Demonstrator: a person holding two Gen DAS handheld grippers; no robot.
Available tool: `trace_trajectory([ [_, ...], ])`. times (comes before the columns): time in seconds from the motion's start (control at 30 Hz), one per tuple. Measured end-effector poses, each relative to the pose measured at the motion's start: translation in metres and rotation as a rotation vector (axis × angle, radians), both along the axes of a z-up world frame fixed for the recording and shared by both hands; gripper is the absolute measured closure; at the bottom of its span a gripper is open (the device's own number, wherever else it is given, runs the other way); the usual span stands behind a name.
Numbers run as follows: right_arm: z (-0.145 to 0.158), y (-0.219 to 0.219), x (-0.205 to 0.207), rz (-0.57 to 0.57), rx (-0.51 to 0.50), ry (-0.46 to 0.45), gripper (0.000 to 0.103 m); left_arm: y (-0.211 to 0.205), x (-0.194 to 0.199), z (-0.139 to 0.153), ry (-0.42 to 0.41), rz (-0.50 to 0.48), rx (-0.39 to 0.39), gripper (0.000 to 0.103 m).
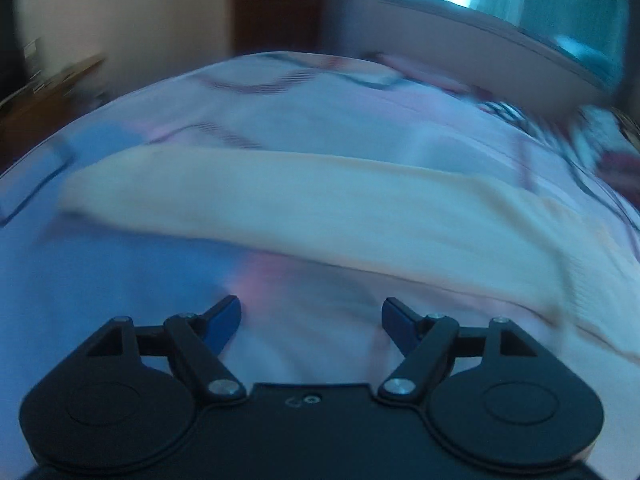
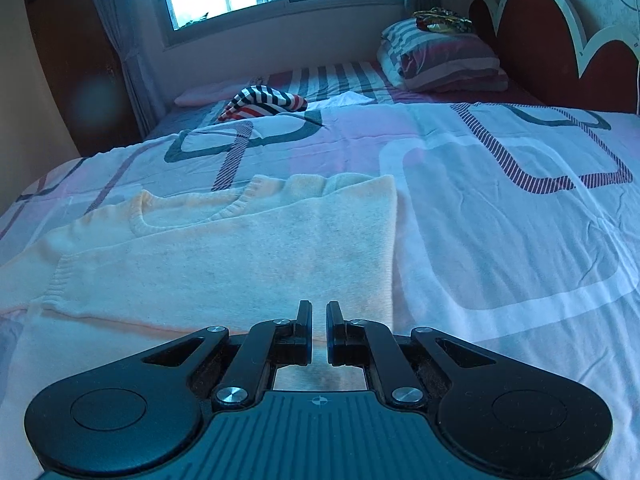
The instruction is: Fold small clothes
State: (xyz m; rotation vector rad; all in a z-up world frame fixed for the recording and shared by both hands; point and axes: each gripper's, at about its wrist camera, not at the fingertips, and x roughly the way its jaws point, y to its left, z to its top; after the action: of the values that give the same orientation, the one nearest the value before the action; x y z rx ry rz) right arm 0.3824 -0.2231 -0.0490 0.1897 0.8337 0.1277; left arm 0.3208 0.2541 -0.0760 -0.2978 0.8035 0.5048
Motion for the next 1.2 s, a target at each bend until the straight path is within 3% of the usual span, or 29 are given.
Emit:
trace_trajectory([
  [0.1,-0.002,0.012,0.008,0.0,0.015,0.015,0.098,0.06,-0.028,0.004,-0.062,0.156,-0.05,0.027],
  [0.27,0.001,0.029,0.019,-0.008,0.052,0.014,0.097,0.13,-0.054,0.006,-0.279,0.332,-0.267,0.027],
  [0.37,0.006,0.039,0.024,-0.011,0.051,0.012,0.097,0.146,-0.049,0.005,-0.318,0.394,-0.297,0.028],
  [0.47,0.008,0.043,0.027,-0.024,0.047,0.017,0.097,0.156,-0.042,0.003,-0.33,0.392,-0.303,0.033],
  [0.5,0.009,0.043,0.027,-0.03,0.044,0.016,0.097,0.16,-0.04,0.005,-0.329,0.389,-0.299,0.07],
  [0.53,0.01,0.044,0.027,-0.034,0.042,0.017,0.097,0.162,-0.041,0.008,-0.353,0.375,-0.31,0.094],
  [0.57,0.011,0.044,0.026,-0.039,0.039,0.017,0.097,0.163,-0.045,0.013,-0.398,0.359,-0.305,0.096],
  [0.63,0.012,0.042,0.024,-0.046,0.033,0.015,0.097,0.164,-0.044,0.017,-0.389,0.361,-0.259,0.096],
  [0.77,0.012,0.035,0.022,-0.072,0.035,0.025,0.097,0.177,-0.039,-0.001,-0.337,0.391,-0.35,0.088],
  [0.87,0.014,0.03,0.018,-0.082,0.038,0.018,0.097,0.171,-0.043,-0.001,-0.369,0.382,-0.364,0.073],
  [0.93,0.014,0.027,0.016,-0.085,0.04,0.017,0.097,0.163,-0.045,0.002,-0.378,0.376,-0.361,0.056],
  [0.97,0.013,0.026,0.015,-0.089,0.043,0.019,0.097,0.158,-0.047,0.001,-0.39,0.38,-0.356,0.054],
  [1.0,0.013,0.024,0.014,-0.093,0.048,0.02,0.097,0.155,-0.047,0.0,-0.39,0.384,-0.345,0.055],
  [1.07,0.012,0.021,0.012,-0.096,0.055,0.023,0.097,0.153,-0.037,0.0,-0.342,0.385,-0.299,0.069],
  [1.1,0.011,0.02,0.012,-0.095,0.052,0.025,0.097,0.155,-0.034,0.001,-0.317,0.391,-0.291,0.093],
  [1.13,0.011,0.019,0.011,-0.095,0.05,0.025,0.097,0.157,-0.032,0.001,-0.308,0.389,-0.301,0.1],
  [1.2,0.011,0.015,0.009,-0.101,0.052,0.021,0.097,0.16,-0.03,0.003,-0.317,0.411,-0.304,0.1],
])
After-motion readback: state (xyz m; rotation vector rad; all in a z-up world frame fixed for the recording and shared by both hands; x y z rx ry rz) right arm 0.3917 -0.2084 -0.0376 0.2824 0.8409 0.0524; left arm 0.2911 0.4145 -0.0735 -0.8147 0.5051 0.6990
